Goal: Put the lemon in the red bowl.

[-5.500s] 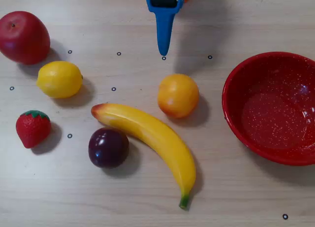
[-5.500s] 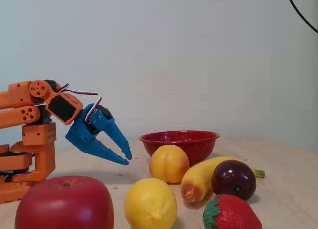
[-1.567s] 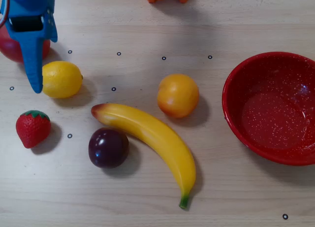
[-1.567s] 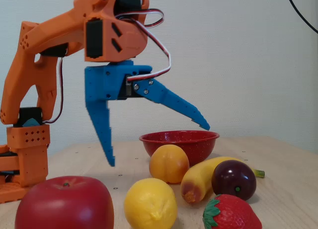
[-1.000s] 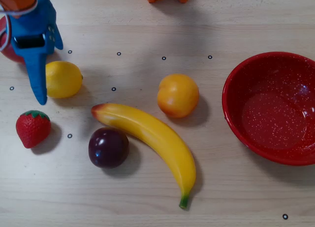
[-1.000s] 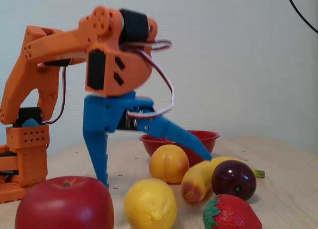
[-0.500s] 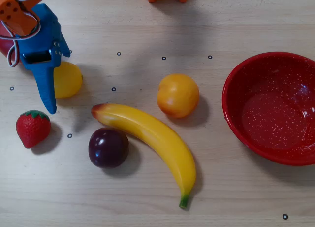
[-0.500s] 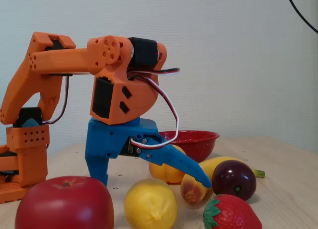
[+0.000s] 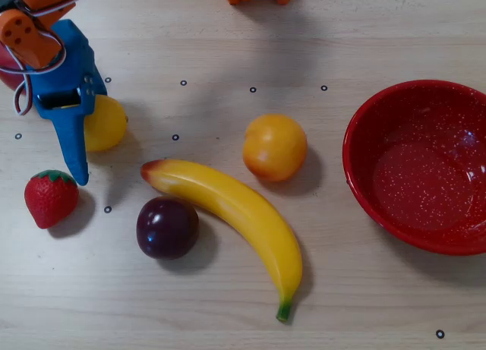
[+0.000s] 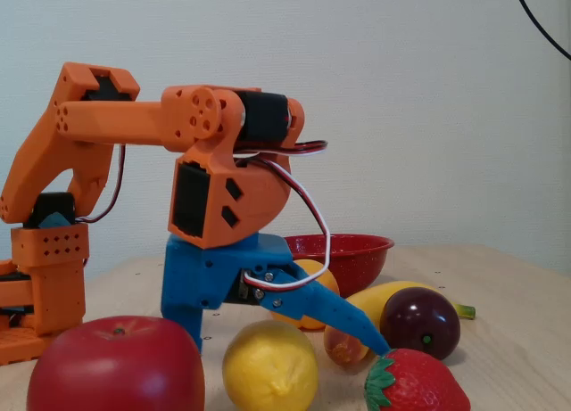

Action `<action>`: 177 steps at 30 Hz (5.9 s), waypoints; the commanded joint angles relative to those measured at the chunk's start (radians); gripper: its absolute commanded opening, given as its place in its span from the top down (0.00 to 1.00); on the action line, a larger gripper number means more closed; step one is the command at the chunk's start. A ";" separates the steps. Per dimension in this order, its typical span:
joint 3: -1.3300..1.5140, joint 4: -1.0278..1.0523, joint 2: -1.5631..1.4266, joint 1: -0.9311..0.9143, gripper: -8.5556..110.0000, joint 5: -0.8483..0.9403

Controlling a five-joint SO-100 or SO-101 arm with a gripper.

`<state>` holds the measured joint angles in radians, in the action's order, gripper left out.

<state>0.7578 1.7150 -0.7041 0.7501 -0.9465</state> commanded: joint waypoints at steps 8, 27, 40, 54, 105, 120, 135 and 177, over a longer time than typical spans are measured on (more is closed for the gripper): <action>-0.104 -0.089 -0.035 0.026 0.39 -0.014; -0.104 -0.034 -0.040 0.012 0.41 -0.017; -0.084 -0.015 -0.049 0.000 0.41 -0.021; -0.081 0.005 -0.049 -0.005 0.45 -0.020; -0.011 0.183 -0.468 -0.081 0.93 0.129; 0.199 0.183 -0.808 -0.439 0.93 0.500; 0.144 0.054 -0.884 -1.011 0.93 0.971; 0.847 -0.969 -0.833 -1.287 0.63 0.891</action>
<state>1.7288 0.7424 -1.4788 -0.5461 -0.0844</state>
